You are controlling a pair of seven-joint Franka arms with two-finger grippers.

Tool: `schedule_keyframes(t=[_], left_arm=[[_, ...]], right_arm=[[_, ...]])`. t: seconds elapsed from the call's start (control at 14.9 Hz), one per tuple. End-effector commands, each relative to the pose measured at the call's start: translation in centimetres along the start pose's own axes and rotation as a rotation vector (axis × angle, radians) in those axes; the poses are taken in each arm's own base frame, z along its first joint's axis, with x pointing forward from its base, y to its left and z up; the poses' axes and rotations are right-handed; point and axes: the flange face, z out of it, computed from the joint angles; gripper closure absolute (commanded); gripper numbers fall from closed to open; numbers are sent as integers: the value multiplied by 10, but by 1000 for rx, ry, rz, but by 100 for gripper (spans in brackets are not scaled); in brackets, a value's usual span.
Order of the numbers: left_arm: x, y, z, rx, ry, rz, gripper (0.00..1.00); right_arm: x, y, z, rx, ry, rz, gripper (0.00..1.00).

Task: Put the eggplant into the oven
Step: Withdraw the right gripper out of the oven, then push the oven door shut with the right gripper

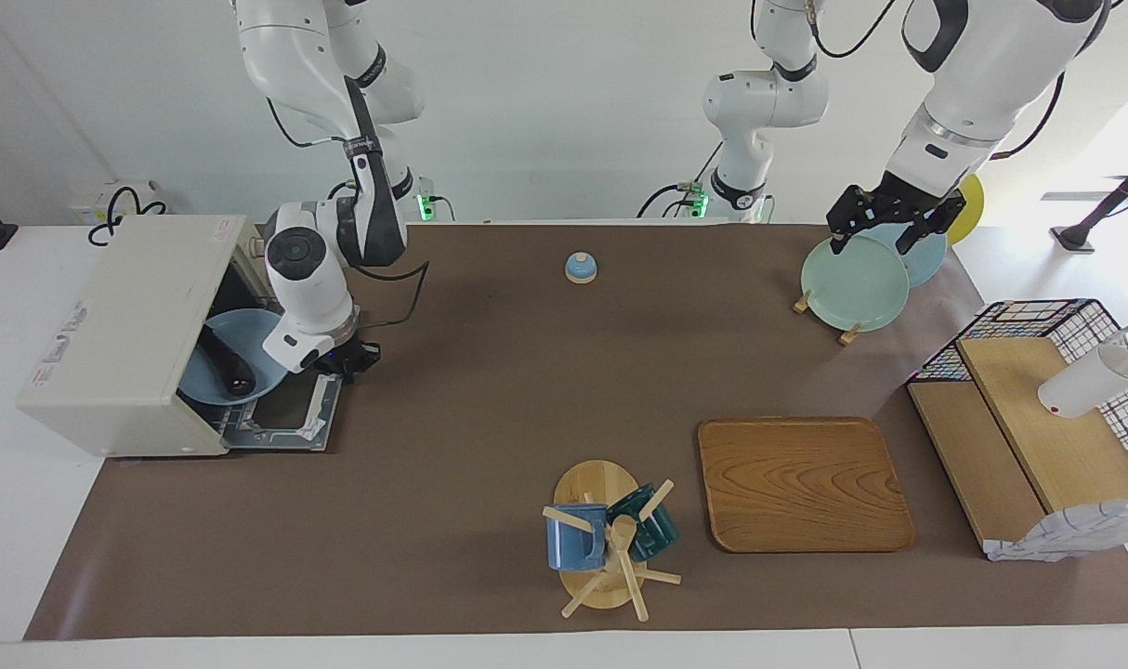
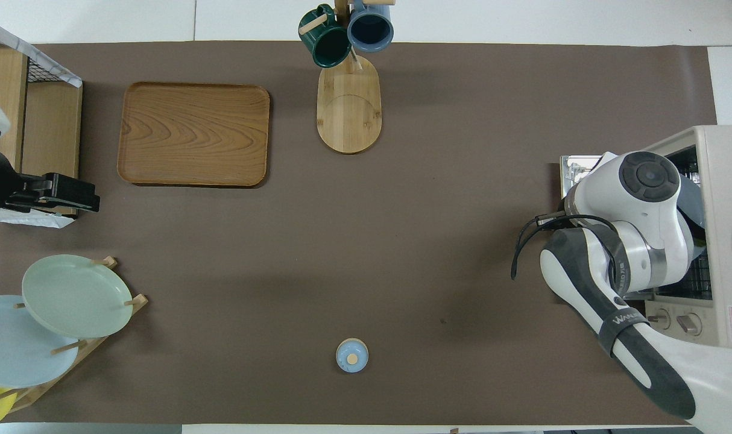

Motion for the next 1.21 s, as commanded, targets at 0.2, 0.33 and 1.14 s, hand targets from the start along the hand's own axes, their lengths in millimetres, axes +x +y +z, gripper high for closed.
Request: schedule_keyframes(t=[0.2, 0.33, 1.14], left_arm=[[-1, -4, -1, -9, -11, 0, 0], [-1, -4, -1, -7, -11, 0, 0], [-1, -4, -1, -9, -11, 0, 0]], right_arm=[[17, 27, -62, -100, -58, -94, 100], [19, 44, -90, -103, -87, -98, 100], [-24, 120, -179, -83, -102, -131, 96]])
